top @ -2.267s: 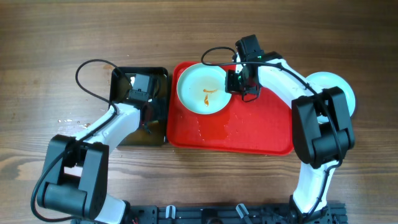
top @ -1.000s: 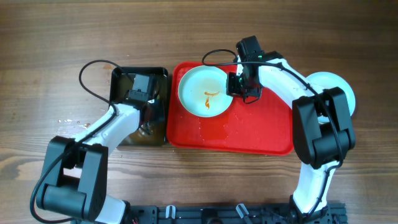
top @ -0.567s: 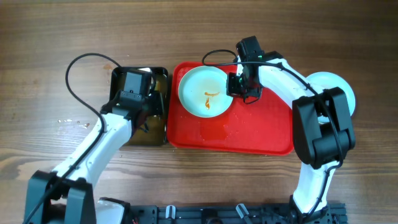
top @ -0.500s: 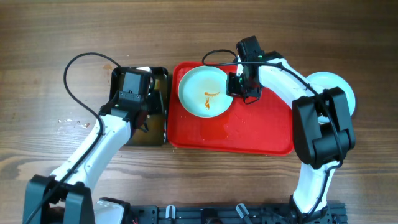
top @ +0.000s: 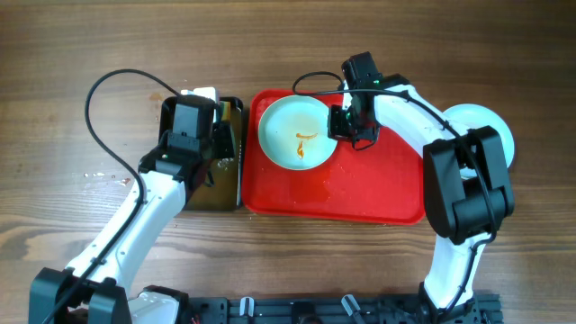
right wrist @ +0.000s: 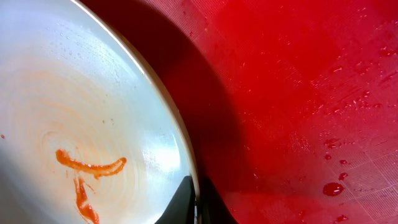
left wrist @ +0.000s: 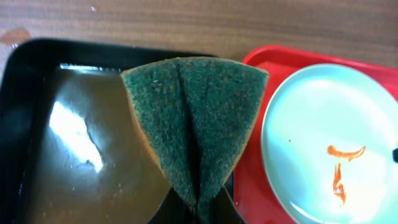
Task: Clean dirty plates on tray and stack at the side
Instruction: 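Lift the green sponge from the water with the left gripper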
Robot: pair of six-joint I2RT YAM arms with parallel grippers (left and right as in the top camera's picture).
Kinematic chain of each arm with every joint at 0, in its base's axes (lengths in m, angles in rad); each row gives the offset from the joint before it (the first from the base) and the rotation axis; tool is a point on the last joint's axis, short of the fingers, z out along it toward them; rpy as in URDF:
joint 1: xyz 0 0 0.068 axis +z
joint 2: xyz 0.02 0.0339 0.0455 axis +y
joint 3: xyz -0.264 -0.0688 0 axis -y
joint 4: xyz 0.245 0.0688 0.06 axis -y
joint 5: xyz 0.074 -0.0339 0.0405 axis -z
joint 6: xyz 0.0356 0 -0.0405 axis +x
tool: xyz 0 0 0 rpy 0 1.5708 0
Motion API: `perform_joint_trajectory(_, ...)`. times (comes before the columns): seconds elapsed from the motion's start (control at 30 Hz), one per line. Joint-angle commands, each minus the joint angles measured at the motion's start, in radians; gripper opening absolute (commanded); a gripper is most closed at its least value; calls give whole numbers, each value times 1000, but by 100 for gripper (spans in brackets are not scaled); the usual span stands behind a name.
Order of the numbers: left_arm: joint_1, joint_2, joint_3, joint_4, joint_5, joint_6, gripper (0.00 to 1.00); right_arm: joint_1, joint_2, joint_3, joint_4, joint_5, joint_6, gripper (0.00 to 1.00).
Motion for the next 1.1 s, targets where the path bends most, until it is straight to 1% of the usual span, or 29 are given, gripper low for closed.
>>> perform_joint_trajectory(0.0, 8, -39, -2, 32, -21, 21, 4, 2, 21, -17, -24, 37, -21, 4)
perform_joint_trajectory(0.17, 7, -54, -2, 54, -21, 21, 4, 2, 21, -17, -24, 37, -21, 4)
perform_joint_trajectory(0.47, 7, -54, -2, 50, -19, 19, 4, 2, 21, -17, -23, 37, -21, 4)
perform_joint_trajectory(0.57, 7, -48, -2, 46, -5, -27, 4, 3, 21, -17, -23, 37, -21, 4)
perform_joint_trajectory(0.63, 7, -33, -2, 43, 42, -67, 4, 3, 21, -17, -23, 36, -21, 4)
perform_joint_trajectory(0.73, 6, 3, -2, 43, 166, -91, 4, 3, 21, -17, -23, 37, -21, 4)
perform_joint_trajectory(0.77, 6, 15, -2, 42, 187, -111, 4, 3, 21, -17, -23, 37, -21, 4)
perform_joint_trajectory(0.83, 6, 56, -2, 29, 191, -201, 4, 3, 21, -17, -24, 36, -21, 4)
perform_joint_trajectory(0.87, 6, 68, -2, 28, 200, -223, 4, 3, 21, -17, -24, 36, -21, 5)
perform_joint_trajectory(0.9, 6, 80, -2, 29, 223, -229, 4, 3, 21, -17, -24, 33, -21, 4)
perform_joint_trajectory(1.07, 6, 146, -2, 82, 432, -229, 4, 4, 21, -17, -24, 32, -21, 4)
